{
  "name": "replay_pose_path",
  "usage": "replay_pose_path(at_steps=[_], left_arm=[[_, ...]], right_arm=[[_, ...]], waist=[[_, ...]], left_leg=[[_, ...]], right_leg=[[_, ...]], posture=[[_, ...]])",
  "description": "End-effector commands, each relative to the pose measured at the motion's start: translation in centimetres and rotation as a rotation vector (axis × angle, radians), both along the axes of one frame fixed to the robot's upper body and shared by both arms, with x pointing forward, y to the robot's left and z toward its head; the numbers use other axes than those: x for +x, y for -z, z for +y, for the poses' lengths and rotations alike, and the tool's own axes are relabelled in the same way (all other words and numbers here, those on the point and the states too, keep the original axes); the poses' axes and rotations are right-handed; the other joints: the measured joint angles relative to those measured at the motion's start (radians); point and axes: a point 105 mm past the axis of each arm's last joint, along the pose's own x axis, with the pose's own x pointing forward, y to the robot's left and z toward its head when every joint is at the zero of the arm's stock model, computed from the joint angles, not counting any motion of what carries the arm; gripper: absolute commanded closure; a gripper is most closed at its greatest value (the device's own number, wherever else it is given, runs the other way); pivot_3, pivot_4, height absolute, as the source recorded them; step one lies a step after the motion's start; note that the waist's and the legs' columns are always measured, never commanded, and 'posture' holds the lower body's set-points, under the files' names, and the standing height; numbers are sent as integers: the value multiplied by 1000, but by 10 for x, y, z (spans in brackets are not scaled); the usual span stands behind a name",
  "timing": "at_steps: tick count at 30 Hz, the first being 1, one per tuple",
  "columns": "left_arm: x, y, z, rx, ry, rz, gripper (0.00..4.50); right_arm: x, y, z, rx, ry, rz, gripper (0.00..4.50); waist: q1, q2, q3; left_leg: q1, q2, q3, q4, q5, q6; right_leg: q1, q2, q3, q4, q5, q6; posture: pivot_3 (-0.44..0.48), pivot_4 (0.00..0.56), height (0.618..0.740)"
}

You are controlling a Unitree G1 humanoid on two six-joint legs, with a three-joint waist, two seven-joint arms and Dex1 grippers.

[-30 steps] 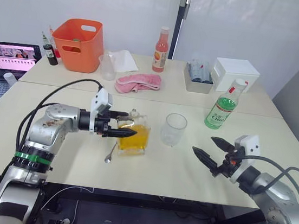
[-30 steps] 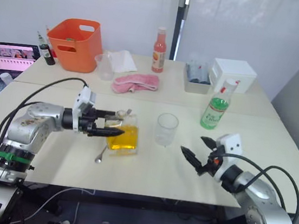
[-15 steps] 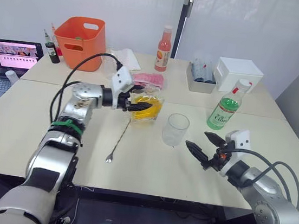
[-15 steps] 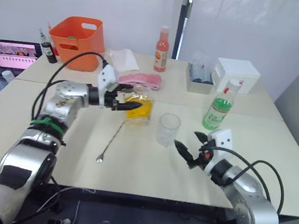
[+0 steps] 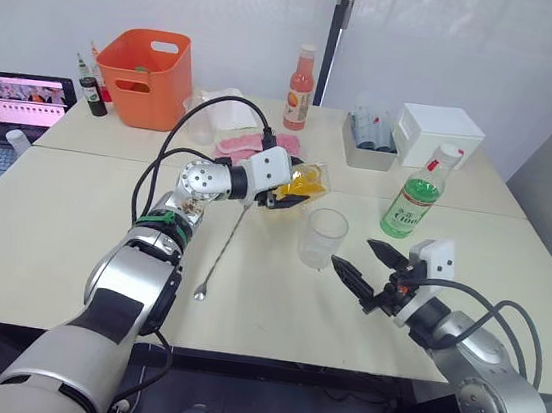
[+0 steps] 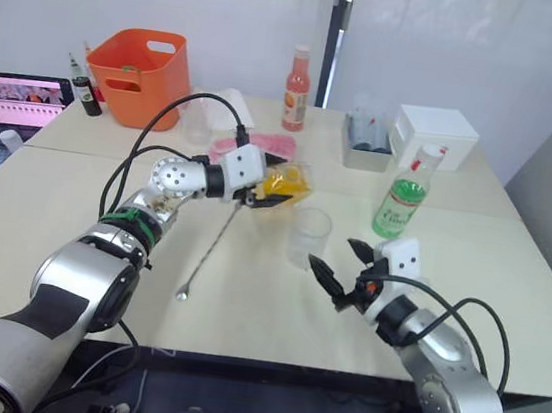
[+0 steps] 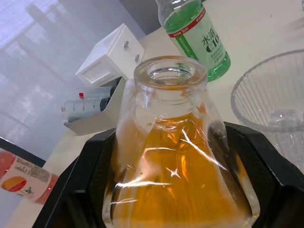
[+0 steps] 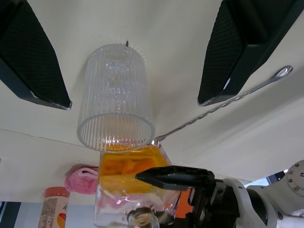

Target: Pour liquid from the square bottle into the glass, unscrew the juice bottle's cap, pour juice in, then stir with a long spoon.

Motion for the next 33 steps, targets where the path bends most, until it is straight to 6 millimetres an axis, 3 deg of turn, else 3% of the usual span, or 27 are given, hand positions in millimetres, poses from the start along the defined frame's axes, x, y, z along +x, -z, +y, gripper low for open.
replay_pose_path(at_steps=[1, 33], left_arm=[[-6, -52, -20, -41, 42, -223, 1674], [-13, -41, -48, 185, 35, -645, 1674]], right_arm=[[-5, -14, 1, 16, -2, -61, 0], [-7, -14, 6, 61, 27, -57, 0]], waist=[[1, 0, 0], [1, 0, 0]], left_leg=[[0, 0, 0, 0, 0, 0], [0, 0, 0, 0, 0, 0]], right_leg=[[0, 0, 0, 0, 0, 0], [0, 0, 0, 3, 0, 0]], posture=[[0, 150, 715], [0, 150, 715]])
